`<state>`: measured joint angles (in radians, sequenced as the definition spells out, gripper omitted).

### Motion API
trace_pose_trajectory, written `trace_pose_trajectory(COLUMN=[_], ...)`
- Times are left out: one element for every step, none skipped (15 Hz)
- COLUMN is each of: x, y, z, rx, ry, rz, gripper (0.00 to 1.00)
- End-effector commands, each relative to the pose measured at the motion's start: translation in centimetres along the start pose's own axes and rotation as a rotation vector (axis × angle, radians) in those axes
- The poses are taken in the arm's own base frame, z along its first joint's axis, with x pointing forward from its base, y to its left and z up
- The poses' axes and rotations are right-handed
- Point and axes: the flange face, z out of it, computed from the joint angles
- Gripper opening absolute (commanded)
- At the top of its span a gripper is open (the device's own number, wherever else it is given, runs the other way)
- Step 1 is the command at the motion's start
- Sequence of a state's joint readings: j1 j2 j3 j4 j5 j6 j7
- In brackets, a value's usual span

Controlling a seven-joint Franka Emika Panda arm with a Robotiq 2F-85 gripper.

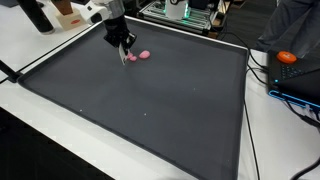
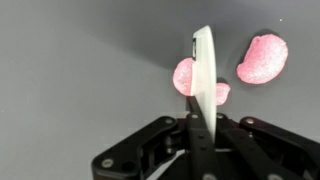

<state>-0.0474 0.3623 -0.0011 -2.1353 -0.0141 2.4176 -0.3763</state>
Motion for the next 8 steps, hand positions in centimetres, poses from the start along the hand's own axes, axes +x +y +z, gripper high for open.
trace_pose_trajectory(x=[-1.0,-1.4,-1.9,-2.3,-2.7,-3.2,-3.5,-3.8], y=[0.0,0.0,0.0,0.1,0.1,0.3,0.4,0.5], z=[1.5,1.9,2.2,2.4,2.6,2.7,2.8,2.9], rx=[-0.022,-0.015,-0.008,0.001,0.002,0.002,0.002,0.001], ry=[-0.007,-0.016,-0.029,-0.038,-0.049,-0.053,-0.055,-0.058], rz=[-0.011,-0.012,-0.006,-0.003,0.003,0.01,0.015,0.018], gripper=[0.01,0.01,0.01,0.01,0.01,0.01,0.01,0.01])
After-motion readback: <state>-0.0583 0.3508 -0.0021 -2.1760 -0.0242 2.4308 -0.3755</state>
